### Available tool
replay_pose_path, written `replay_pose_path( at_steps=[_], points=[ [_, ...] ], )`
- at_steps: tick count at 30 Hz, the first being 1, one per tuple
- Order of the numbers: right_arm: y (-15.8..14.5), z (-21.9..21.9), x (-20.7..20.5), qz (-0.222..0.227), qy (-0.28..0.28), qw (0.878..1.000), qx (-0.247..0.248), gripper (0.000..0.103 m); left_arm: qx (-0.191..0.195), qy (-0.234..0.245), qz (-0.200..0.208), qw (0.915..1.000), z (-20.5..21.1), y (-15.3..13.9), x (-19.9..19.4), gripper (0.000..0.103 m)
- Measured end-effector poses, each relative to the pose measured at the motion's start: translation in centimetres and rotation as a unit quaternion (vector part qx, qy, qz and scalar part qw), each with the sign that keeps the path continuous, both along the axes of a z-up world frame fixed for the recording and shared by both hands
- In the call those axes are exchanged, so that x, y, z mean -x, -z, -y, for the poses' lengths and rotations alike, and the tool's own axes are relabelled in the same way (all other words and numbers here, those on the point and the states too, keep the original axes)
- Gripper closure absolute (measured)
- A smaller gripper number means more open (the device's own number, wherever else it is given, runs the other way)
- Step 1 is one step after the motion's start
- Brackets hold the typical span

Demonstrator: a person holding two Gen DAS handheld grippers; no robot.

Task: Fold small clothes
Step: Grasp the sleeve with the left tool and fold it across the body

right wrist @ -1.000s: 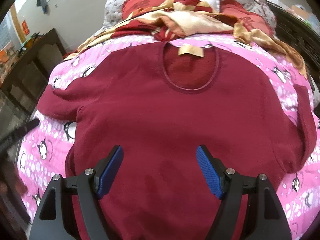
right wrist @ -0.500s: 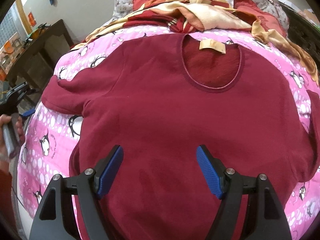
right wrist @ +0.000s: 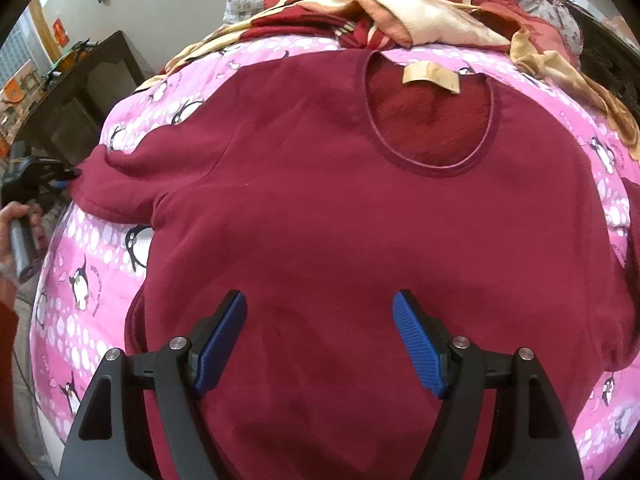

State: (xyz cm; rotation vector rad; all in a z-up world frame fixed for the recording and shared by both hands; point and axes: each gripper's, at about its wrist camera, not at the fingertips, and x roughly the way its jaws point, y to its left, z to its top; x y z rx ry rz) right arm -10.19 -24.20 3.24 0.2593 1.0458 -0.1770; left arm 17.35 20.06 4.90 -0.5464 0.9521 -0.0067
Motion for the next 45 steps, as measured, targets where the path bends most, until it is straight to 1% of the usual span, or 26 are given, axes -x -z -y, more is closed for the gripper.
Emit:
replay_pose_path(
  at_steps=[2, 4, 6, 7, 11, 13, 15, 17, 20, 23, 24, 26, 30, 34, 37, 40, 44, 45],
  points=[
    [-0.2, 0.3, 0.1, 0.002, 0.003, 1.0, -0.002, 0.019, -0.008, 0.014, 0.029, 0.9995, -0.3, -2.3, 1.2, 0.094],
    [-0.3, 0.6, 0.3, 0.004, 0.006, 1.0, -0.004, 0.019, -0.022, 0.025, 0.05, 0.9982, -0.9, -4.7, 2.9, 0.094],
    [-0.5, 0.8, 0.5, 0.007, 0.009, 1.0, -0.005, 0.019, -0.026, 0.037, 0.061, 0.9971, -1.5, -6.2, 4.2, 0.094],
    [-0.5, 0.9, 0.6, 0.008, 0.01, 1.0, -0.006, 0.019, -0.031, 0.043, 0.055, 0.997, -1.7, -6.6, 4.7, 0.094],
    [-0.5, 0.8, 0.7, 0.011, 0.014, 1.0, -0.019, 0.019, -0.04, 0.039, 0.036, 0.9978, -2.0, -6.2, 6.1, 0.094],
    [-0.7, 0.4, 1.0, 0.014, 0.008, 1.0, -0.025, 0.019, -0.041, 0.026, 0.015, 0.9987, -2.2, -4.9, 6.7, 0.094],
    [-1.1, 0.1, 1.3, 0.017, 0.002, 1.0, -0.02, 0.019, -0.045, 0.019, -0.002, 0.9988, -2.3, -3.6, 7.2, 0.094],
    [-1.4, -0.1, 1.6, 0.019, -0.003, 1.0, -0.009, 0.019, -0.056, 0.014, -0.01, 0.9983, -2.3, -2.7, 7.8, 0.094],
    [-1.6, 0.4, 1.9, 0.019, 0.002, 1.0, -0.007, 0.019, -0.07, 0.014, -0.007, 0.9974, -1.8, -2.7, 8.7, 0.094],
    [-1.6, 0.9, 2.2, 0.02, 0.013, 1.0, -0.013, 0.019, -0.091, 0.033, 0.017, 0.9951, -0.2, -4.2, 9.6, 0.094],
    [-1.6, 1.0, 2.3, 0.02, 0.015, 1.0, -0.015, 0.019, -0.102, 0.047, 0.034, 0.9931, 0.9, -5.2, 10.0, 0.094],
    [-1.6, 1.1, 2.4, 0.021, 0.017, 0.999, -0.018, 0.019, -0.11, 0.069, 0.057, 0.99, 2.6, -6.7, 10.6, 0.094],
    [-1.5, 1.0, 2.6, 0.021, 0.017, 0.999, -0.019, 0.019, -0.101, 0.129, 0.1, 0.9814, 7.6, -9.3, 12.0, 0.094],
    [-1.7, 1.7, 2.9, 0.024, 0.026, 0.999, -0.014, 0.019, -0.088, 0.198, 0.121, 0.9687, 14.1, -10.0, 13.6, 0.094],
    [-1.6, 2.7, 3.3, 0.024, 0.039, 0.999, -0.015, 0.019, -0.083, 0.249, 0.127, 0.9565, 19.7, -9.6, 14.6, 0.094],
    [-1.5, 4.0, 3.8, 0.022, 0.053, 0.998, -0.018, 0.019, -0.076, 0.292, 0.119, 0.9458, 25.0, -8.1, 15.4, 0.094],
    [-1.4, 5.9, 4.6, 0.02, 0.075, 0.997, -0.021, 0.019, -0.079, 0.335, 0.098, 0.9337, 30.7, -5.3, 16.8, 0.094],
    [-1.4, 6.2, 4.7, 0.021, 0.078, 0.996, -0.021, 0.019, -0.084, 0.347, 0.095, 0.929, 32.2, -4.5, 17.3, 0.094]
  ],
)
